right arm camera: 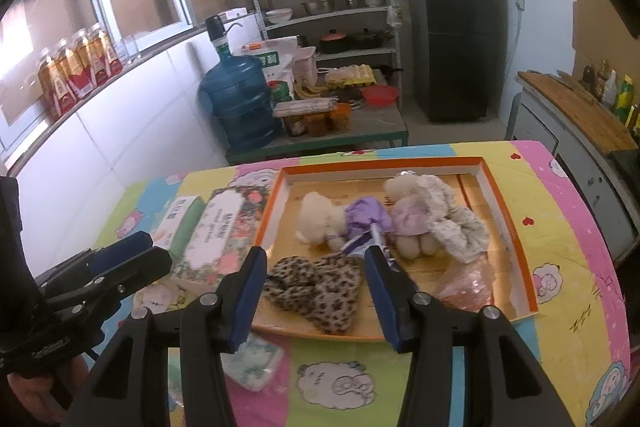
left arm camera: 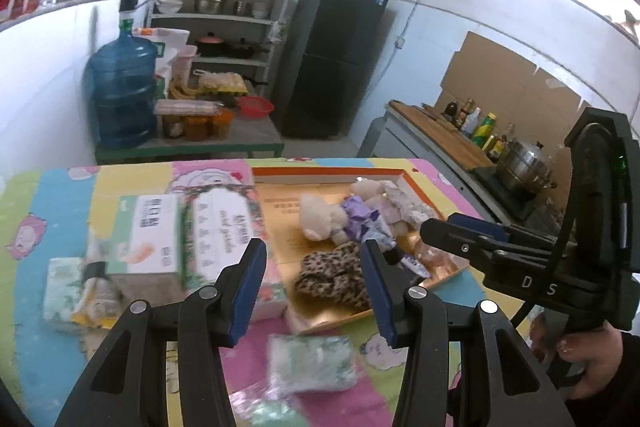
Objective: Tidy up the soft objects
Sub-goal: 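Withdraw both tools from the box back toward the pile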
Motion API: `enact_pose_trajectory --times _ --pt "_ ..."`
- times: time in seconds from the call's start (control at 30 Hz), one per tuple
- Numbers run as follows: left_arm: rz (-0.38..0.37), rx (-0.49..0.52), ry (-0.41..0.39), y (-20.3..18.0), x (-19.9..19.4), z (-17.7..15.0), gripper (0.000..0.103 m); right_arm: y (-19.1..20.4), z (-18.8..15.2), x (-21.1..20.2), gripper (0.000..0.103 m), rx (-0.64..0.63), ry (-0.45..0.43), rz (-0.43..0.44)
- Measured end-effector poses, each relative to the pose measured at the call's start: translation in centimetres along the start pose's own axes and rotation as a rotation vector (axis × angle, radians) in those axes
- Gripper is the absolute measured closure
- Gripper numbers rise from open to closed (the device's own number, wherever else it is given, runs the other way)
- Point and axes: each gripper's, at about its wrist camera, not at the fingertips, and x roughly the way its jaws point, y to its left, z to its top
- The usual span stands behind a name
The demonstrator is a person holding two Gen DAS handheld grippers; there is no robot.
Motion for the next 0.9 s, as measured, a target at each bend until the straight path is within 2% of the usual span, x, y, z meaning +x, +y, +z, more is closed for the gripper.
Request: enact_pose_trajectory --times 0.37,0.9 --pt "0.064 -0.021 -0.003 4.5 -3.2 -1.9 0.053 5.5 -1.6 -0.1 0.052 -0.046 0.010 0.020" --pt "0.099 -0.029 0.000 9.8 -7.3 -4.1 0.053 12.2 -4.0 0.1 0.052 -0.060 0.014 0.045"
